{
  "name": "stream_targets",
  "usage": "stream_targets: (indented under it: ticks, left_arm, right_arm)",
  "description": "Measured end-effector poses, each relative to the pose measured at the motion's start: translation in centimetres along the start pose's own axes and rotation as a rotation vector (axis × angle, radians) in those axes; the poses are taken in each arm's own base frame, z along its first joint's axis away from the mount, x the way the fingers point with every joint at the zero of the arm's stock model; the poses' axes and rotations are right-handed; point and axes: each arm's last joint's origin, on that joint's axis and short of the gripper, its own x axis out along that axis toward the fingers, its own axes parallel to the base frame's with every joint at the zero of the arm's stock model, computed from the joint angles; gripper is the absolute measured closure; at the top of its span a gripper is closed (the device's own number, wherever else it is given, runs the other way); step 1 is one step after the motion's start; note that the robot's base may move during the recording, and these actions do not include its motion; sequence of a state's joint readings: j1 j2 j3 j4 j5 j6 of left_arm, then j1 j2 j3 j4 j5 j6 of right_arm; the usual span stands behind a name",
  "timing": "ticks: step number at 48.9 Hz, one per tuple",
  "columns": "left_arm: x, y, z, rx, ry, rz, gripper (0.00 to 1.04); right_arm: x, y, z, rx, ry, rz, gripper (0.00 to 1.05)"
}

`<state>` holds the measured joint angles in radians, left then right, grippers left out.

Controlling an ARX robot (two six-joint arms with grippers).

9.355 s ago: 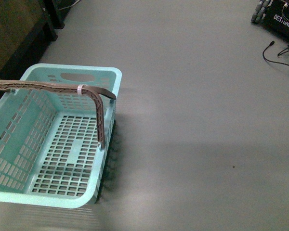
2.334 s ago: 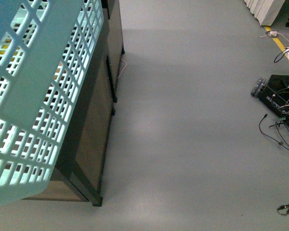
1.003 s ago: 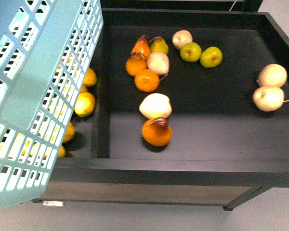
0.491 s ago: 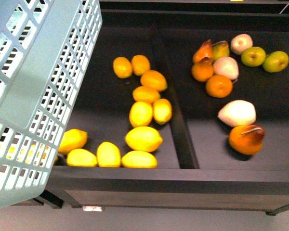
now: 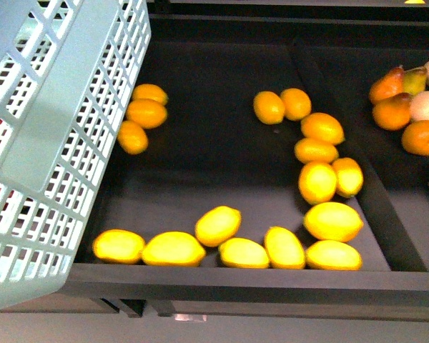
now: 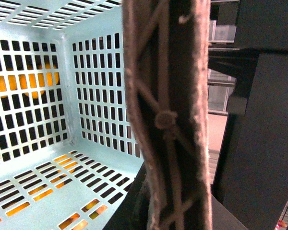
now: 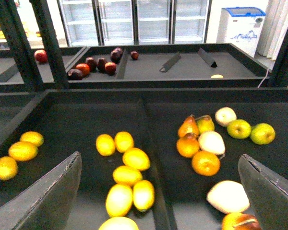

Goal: Pick lemon and mango into basket

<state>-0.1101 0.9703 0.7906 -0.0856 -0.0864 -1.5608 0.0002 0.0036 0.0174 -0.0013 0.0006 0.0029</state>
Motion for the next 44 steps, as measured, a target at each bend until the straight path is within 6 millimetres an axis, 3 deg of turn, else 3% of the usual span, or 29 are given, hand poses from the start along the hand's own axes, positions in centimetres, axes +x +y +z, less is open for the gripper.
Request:
stream_targets:
  ticks: [44]
  left_arm:
    - [-0.01, -0.01, 0.35, 0.015, -0.047, 0.0, 0.99]
  right_arm:
    - [0.0, 0.01, -0.01, 0.0, 0.0, 0.005, 0.09]
